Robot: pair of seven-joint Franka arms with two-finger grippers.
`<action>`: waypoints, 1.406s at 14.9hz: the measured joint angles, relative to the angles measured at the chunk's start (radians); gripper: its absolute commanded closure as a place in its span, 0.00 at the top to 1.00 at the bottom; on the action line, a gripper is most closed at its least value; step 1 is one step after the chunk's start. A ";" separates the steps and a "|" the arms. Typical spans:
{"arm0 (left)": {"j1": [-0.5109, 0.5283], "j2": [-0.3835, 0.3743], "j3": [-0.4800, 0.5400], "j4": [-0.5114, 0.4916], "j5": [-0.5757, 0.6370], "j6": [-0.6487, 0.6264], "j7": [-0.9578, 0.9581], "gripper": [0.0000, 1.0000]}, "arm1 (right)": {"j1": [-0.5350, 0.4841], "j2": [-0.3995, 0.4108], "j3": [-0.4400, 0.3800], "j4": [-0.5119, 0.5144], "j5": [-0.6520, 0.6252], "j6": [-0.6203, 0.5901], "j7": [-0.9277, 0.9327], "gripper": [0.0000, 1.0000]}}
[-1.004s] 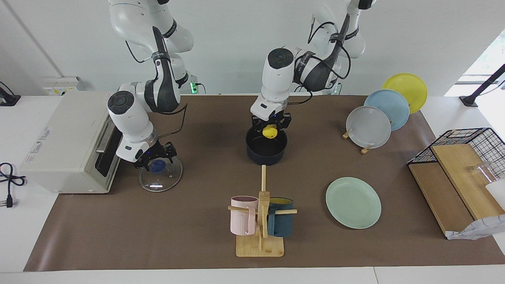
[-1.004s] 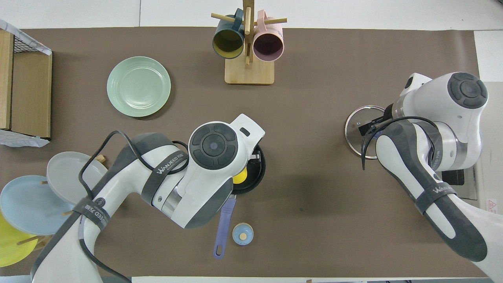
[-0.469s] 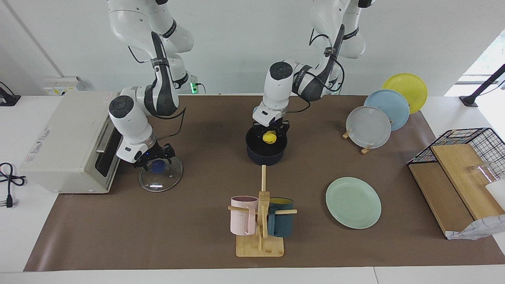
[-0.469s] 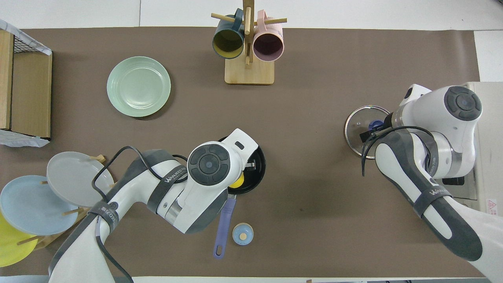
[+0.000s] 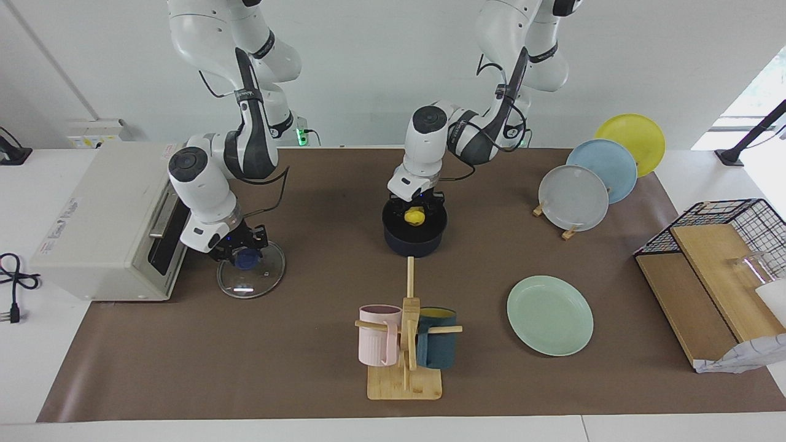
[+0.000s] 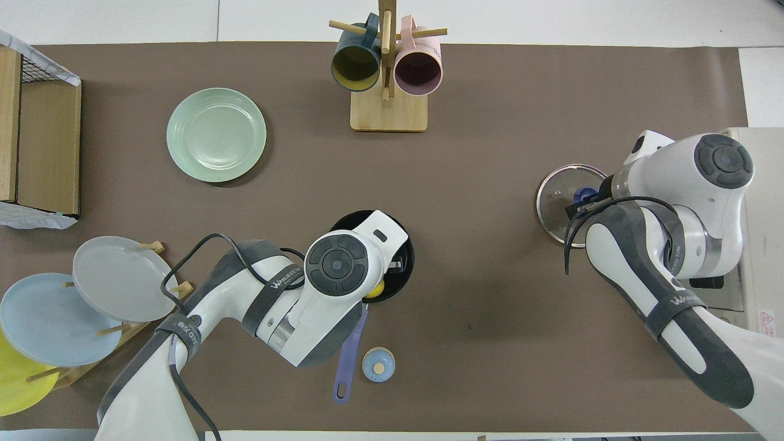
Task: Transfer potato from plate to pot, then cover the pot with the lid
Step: 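Carry the potato with the left gripper over the black saucepan, then release the potato into the saucepan while the right gripper lifts the lid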
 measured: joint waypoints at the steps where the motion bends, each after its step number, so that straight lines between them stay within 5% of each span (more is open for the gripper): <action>1: 0.000 0.005 0.000 0.000 0.000 0.003 0.000 0.00 | 0.003 -0.001 0.001 0.019 0.000 -0.029 0.000 0.00; 5: -0.002 0.013 0.001 0.000 0.002 0.007 0.000 0.02 | 0.074 -0.008 0.004 0.147 0.000 -0.194 0.053 0.00; 7: -0.005 0.016 0.003 0.000 0.002 0.009 0.000 0.54 | 0.125 -0.007 0.005 0.214 0.000 -0.283 0.104 0.00; 10: -0.008 0.020 0.006 0.000 0.003 0.011 0.000 0.91 | 0.185 -0.005 0.007 0.288 0.000 -0.362 0.181 0.00; 21: 0.003 0.023 0.017 0.032 0.003 -0.015 0.000 1.00 | 0.318 0.002 0.009 0.303 0.000 -0.366 0.406 0.00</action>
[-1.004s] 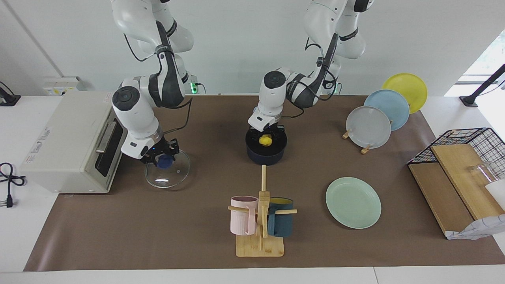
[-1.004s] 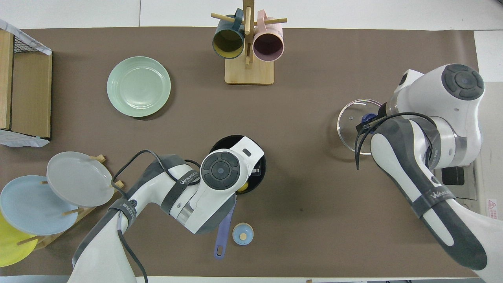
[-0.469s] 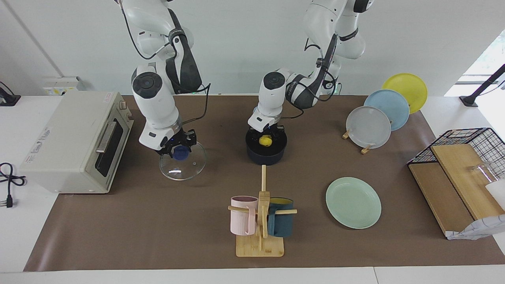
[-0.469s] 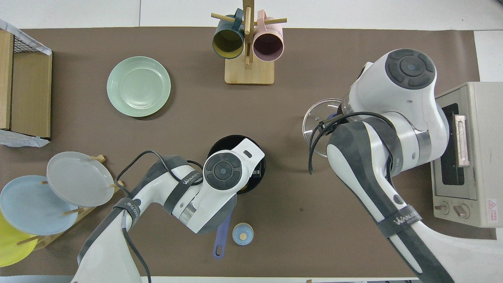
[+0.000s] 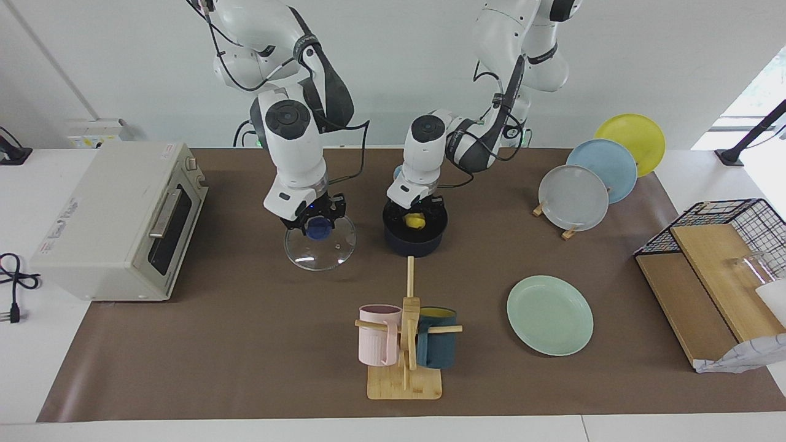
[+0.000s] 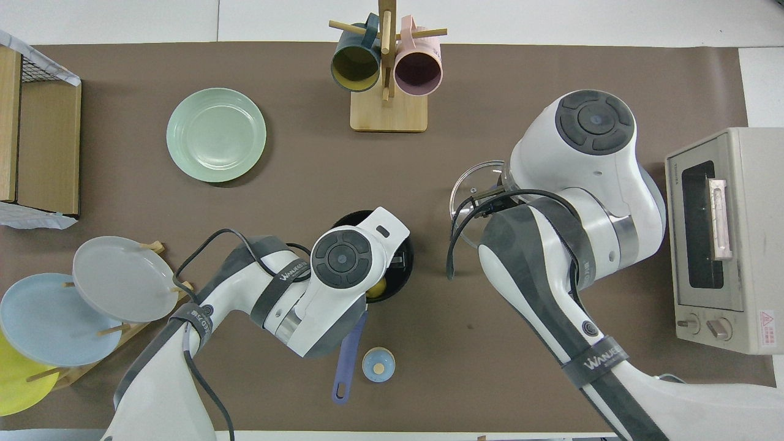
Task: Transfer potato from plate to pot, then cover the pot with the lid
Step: 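Release the potato into the saucepan while the right gripper lifts the lid, then retract the left gripper to rest while the right gripper carries the lid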
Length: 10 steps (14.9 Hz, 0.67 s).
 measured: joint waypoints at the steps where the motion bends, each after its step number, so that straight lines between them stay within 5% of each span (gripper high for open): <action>1: 0.012 -0.013 0.002 0.022 0.000 -0.045 0.002 1.00 | 0.000 0.000 -0.001 0.000 0.000 0.000 0.000 0.00; 10: 0.173 -0.182 0.009 0.271 -0.001 -0.418 0.074 1.00 | 0.140 0.001 0.003 0.012 0.001 0.052 0.223 0.00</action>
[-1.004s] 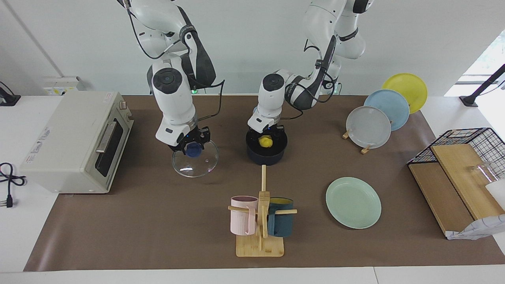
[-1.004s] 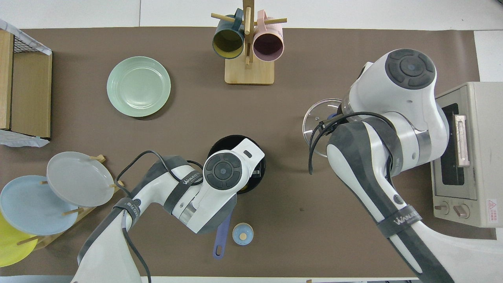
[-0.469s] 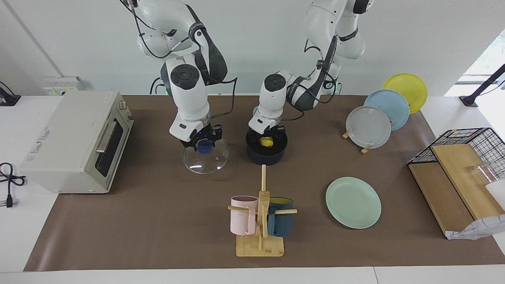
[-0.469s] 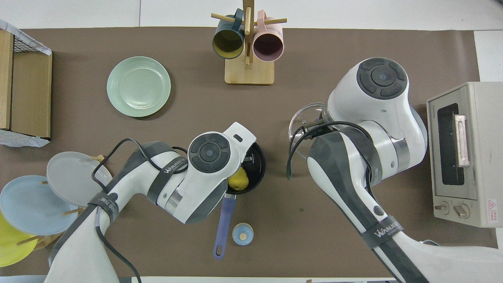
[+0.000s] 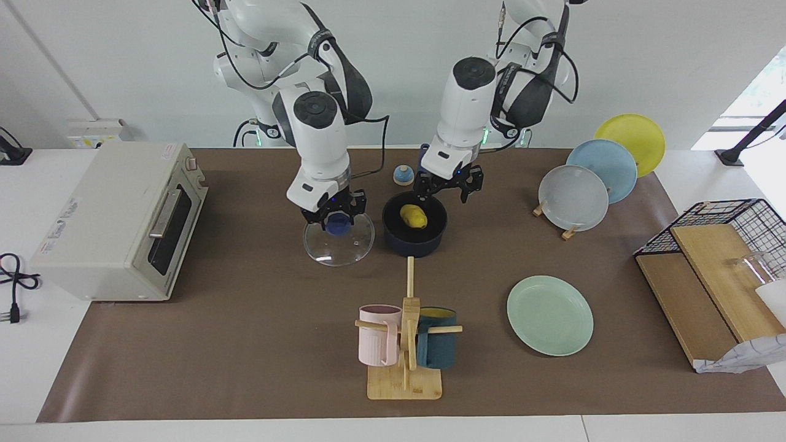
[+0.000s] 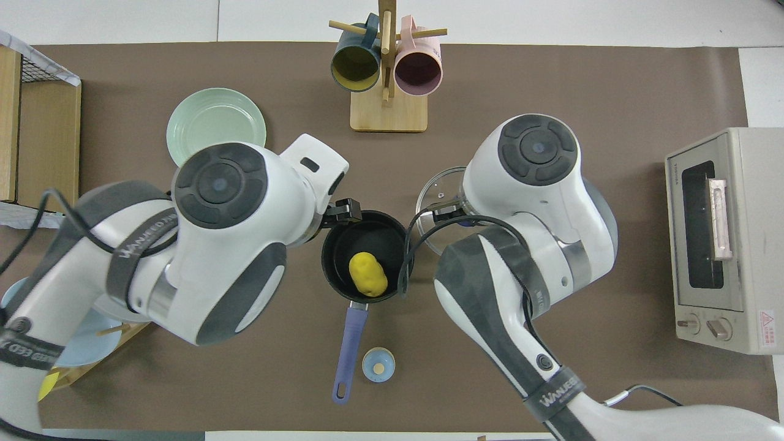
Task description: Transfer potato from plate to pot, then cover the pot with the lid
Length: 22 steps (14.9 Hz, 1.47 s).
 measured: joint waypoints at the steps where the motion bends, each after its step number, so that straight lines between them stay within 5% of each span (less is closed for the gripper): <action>1: 0.039 -0.020 0.003 0.024 0.000 -0.033 0.038 1.00 | 0.045 0.000 0.001 0.003 0.000 0.017 0.064 0.00; 5: 0.239 -0.061 0.013 0.081 -0.001 -0.128 0.310 1.00 | 0.203 0.001 0.002 0.004 -0.001 0.060 0.257 0.00; 10: 0.437 -0.062 0.017 0.091 -0.003 -0.156 0.597 1.00 | 0.268 0.034 0.001 0.004 -0.019 0.082 0.329 0.00; 16: 0.453 -0.064 0.007 0.201 0.000 -0.346 0.612 1.00 | 0.262 0.052 -0.008 0.003 -0.019 0.097 0.329 0.00; 22: 0.447 -0.063 0.008 0.209 0.000 -0.394 0.612 1.00 | 0.263 0.071 -0.007 0.002 -0.019 0.126 0.329 0.00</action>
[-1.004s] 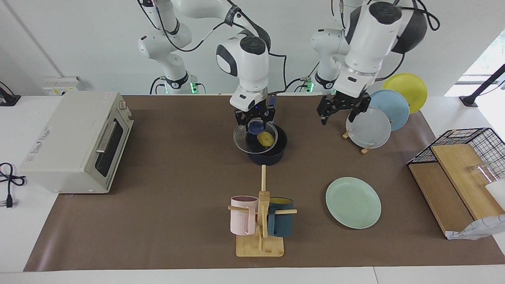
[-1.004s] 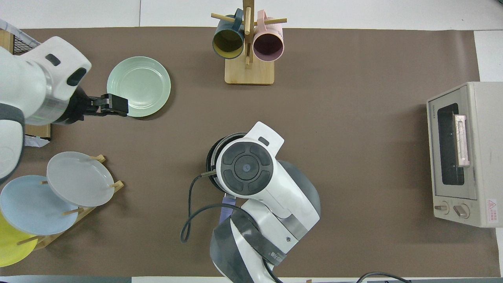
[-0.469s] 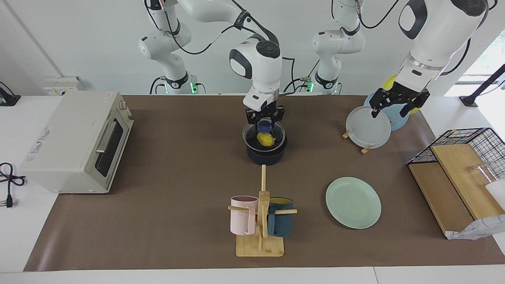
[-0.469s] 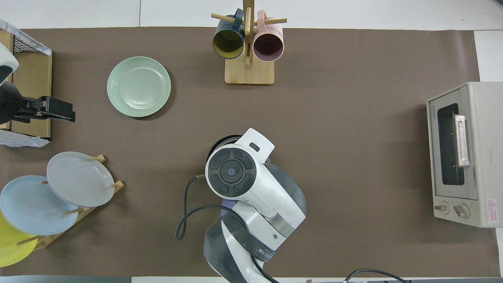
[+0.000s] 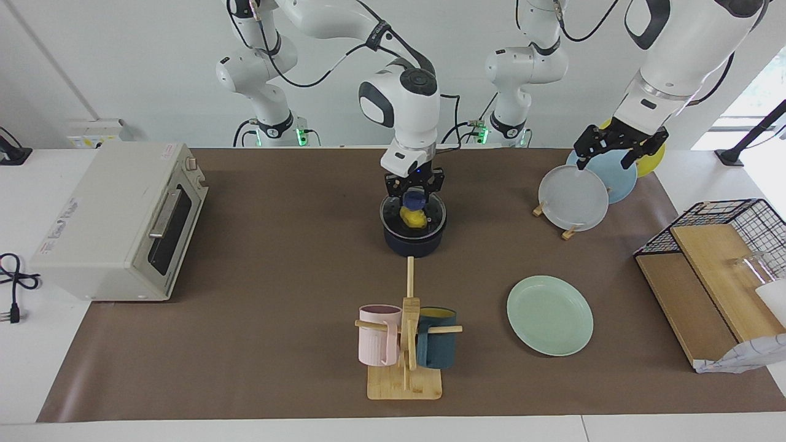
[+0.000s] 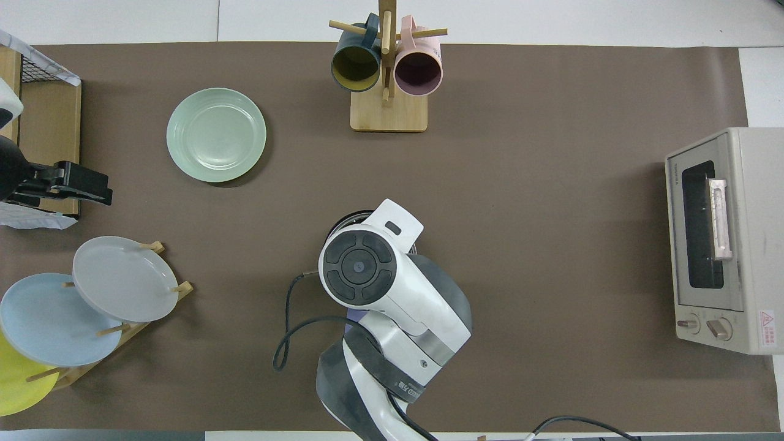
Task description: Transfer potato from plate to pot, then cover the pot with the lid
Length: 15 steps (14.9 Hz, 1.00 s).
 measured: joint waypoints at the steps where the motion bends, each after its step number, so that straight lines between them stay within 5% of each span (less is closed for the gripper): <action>1: -0.003 0.000 0.000 0.001 0.000 0.006 0.000 1.00 | 0.000 0.001 0.000 0.000 0.000 0.003 0.000 0.00; 15: -0.005 0.009 0.001 0.005 0.000 0.037 0.000 1.00 | 0.000 0.015 0.000 0.001 -0.012 0.035 0.000 0.00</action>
